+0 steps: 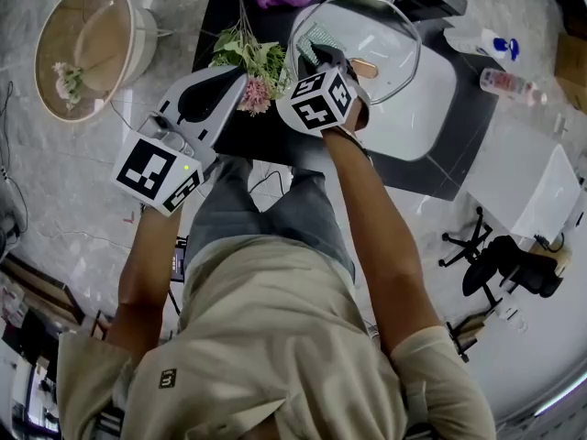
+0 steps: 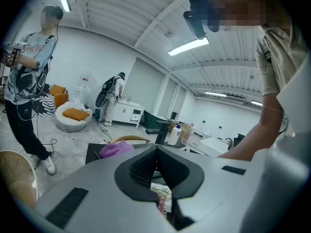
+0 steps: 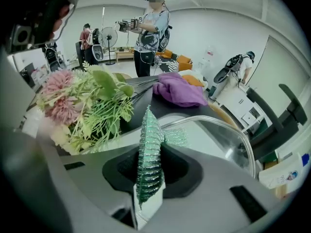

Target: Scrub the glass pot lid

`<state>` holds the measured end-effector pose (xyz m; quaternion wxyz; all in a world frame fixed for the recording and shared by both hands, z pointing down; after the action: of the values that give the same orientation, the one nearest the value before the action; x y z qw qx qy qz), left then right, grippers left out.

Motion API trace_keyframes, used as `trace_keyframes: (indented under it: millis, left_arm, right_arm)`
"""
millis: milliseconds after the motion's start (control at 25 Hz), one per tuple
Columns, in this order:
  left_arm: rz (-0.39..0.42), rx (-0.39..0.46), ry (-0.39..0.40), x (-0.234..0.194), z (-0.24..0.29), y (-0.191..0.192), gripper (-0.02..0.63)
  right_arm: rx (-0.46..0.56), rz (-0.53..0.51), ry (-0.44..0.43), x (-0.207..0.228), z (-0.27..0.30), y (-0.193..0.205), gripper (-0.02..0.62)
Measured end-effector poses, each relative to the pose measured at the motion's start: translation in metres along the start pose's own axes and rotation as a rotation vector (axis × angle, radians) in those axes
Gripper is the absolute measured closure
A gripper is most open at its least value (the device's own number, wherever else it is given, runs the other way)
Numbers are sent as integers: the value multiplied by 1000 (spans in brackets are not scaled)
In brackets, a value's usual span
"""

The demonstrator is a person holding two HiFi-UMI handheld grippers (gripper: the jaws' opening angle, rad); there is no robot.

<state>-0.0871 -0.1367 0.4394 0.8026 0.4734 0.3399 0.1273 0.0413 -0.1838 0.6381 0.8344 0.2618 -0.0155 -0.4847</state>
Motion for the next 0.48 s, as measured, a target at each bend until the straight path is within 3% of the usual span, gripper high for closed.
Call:
trace_keyframes:
  millis: [480]
  left_arm:
    - [11,-9,34,16,18,0,591]
  right_arm:
    - [-62,4,-63,-23,-16,56,508]
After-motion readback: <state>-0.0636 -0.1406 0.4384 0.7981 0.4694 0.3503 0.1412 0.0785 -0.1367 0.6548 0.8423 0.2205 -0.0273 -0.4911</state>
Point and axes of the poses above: the fingertips, and each gripper's own axes: z forward along the fingers, x to its right, y out of its underside, the point moved 3 cm from there along -z, backward along the fingers, and after that the axes turned 7 degrees about -z, right-handed, at the moved point
